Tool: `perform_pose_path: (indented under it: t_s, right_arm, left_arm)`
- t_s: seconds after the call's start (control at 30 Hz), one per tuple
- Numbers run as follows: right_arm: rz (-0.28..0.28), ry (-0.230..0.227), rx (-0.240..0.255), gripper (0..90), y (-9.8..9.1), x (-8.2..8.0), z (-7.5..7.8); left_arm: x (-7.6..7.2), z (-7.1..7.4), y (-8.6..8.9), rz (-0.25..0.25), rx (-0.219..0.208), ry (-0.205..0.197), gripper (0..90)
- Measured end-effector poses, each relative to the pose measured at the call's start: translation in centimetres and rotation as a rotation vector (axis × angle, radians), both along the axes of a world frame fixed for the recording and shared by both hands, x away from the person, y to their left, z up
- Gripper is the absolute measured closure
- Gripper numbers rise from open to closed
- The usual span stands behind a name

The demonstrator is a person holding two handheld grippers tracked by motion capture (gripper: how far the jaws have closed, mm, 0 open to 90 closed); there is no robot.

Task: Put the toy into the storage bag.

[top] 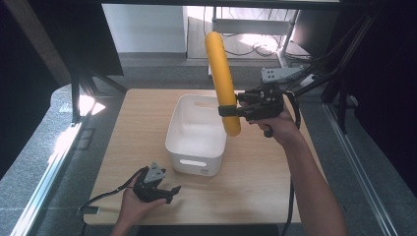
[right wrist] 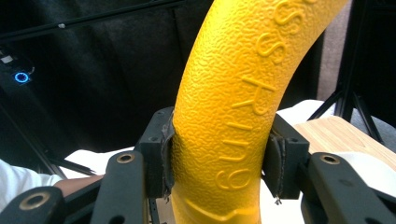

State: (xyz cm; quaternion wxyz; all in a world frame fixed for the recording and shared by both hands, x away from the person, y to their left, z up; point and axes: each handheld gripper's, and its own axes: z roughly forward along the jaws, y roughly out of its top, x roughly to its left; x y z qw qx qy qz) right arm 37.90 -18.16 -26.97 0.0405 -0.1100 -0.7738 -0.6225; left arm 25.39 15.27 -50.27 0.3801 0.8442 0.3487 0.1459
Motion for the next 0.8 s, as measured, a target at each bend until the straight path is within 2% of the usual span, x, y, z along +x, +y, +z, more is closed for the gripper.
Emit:
perform_pose_path:
  t_s: [0.8]
  right_arm:
    - [0.058, 0.03, -0.022, 50.8, 2.5, 0.4, -1.3]
  left_arm:
    - [0.0, 0.0, 0.1, -0.009, 0.018, 0.002, 18.4]
